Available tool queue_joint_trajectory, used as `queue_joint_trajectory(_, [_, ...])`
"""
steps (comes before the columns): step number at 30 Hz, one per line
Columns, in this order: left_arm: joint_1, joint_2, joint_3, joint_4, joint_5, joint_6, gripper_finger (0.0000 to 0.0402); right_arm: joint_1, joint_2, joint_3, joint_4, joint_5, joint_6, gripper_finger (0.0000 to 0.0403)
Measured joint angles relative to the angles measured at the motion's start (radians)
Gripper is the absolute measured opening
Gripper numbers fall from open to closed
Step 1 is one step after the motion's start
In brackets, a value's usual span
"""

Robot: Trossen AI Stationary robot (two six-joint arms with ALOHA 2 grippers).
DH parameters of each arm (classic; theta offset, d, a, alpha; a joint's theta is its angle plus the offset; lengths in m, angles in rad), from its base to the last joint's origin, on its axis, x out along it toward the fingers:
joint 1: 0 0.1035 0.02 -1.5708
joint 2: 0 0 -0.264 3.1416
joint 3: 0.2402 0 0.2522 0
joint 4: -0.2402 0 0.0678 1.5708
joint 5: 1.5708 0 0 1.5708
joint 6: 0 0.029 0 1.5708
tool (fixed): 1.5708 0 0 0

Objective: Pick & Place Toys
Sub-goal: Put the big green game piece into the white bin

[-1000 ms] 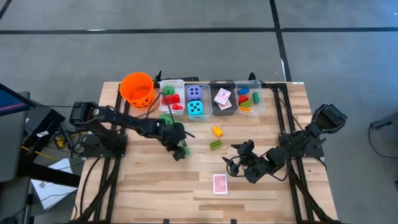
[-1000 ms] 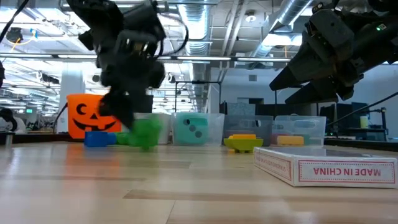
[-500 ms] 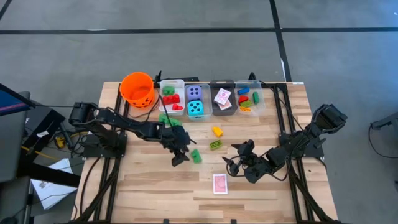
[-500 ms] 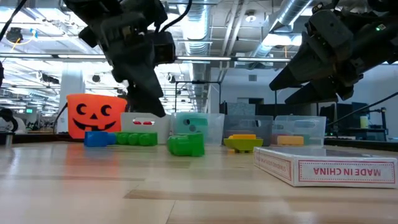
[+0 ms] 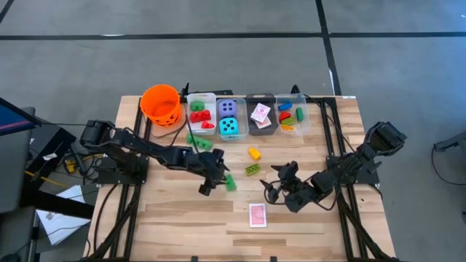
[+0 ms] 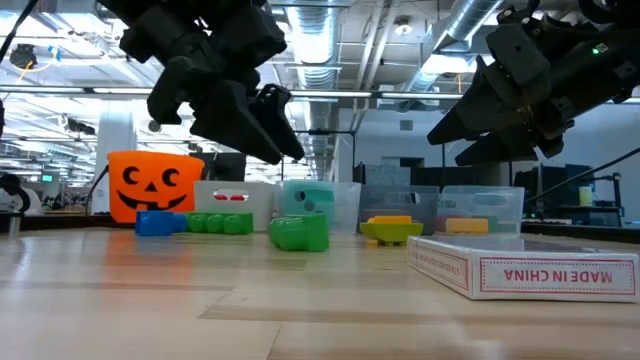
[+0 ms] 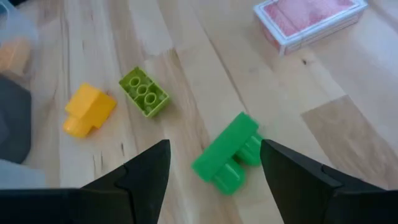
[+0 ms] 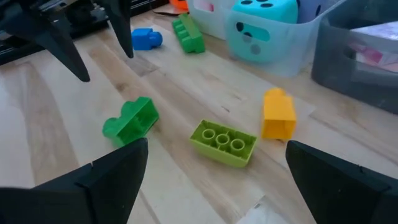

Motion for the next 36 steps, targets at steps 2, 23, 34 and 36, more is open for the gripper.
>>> queue_joint_trajectory(2, [0.003,0.000,0.022,-0.039,0.000,0.001,0.0240,-0.007,0.000,0.000,0.000,0.005,-0.003,0.0374])
queue_joint_trajectory(23, [0.004,0.299,0.358,-0.477,-0.014,0.249,0.0240,-0.083,0.000,-0.001,0.008,0.002,-0.082,0.0374])
queue_joint_trajectory(34, [-0.026,0.318,0.359,-0.425,-0.008,0.336,0.0240,-0.068,0.000,-0.001,0.007,-0.003,-0.074,0.0374])
queue_joint_trajectory(36, [-0.026,0.318,0.359,-0.423,-0.008,0.336,0.0240,-0.068,0.000,-0.001,0.007,-0.002,-0.074,0.0374])
